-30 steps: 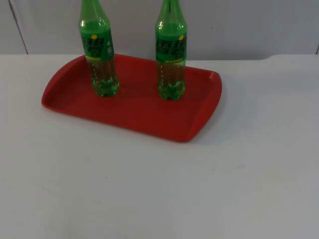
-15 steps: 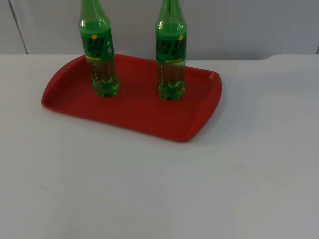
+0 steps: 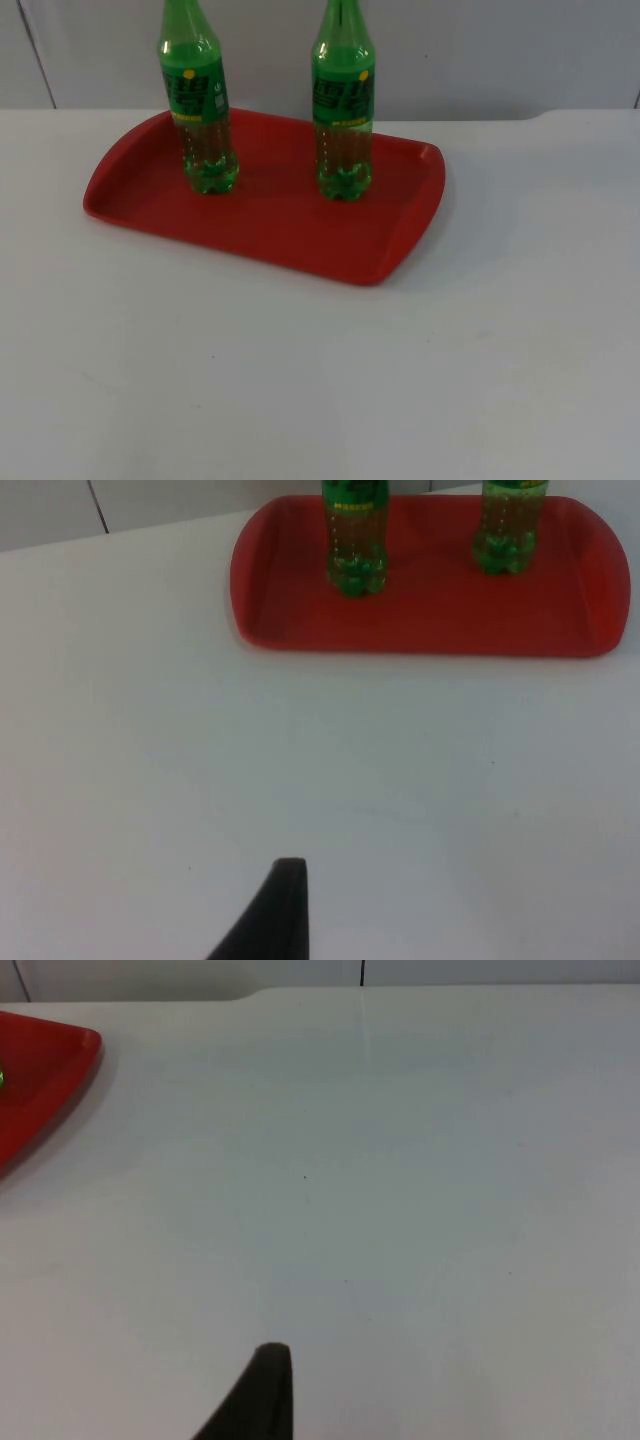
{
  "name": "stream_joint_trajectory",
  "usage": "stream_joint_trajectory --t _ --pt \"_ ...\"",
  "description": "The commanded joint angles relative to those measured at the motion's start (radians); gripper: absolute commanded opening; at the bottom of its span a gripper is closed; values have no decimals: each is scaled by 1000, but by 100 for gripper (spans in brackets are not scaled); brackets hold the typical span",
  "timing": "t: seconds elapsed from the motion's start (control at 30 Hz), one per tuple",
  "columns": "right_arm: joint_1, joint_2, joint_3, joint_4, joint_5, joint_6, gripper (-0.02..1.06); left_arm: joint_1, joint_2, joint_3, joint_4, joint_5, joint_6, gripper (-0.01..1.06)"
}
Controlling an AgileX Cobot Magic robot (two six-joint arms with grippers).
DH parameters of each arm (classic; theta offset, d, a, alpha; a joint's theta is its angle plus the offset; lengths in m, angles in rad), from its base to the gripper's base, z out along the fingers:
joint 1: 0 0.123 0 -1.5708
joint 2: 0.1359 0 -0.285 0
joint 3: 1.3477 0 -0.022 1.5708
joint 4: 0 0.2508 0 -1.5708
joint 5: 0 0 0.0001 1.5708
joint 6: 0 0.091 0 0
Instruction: Place the bottle upright on the tray.
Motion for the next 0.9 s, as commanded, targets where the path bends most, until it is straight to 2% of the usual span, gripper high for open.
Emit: stream_joint_trajectory --t 0.0,0.87 --pt "-8 -3 1 2 -1 0 105 -7 -4 5 2 -3 -7 105" --pt "-8 -3 1 2 -1 0 105 -7 -4 5 2 -3 -7 105"
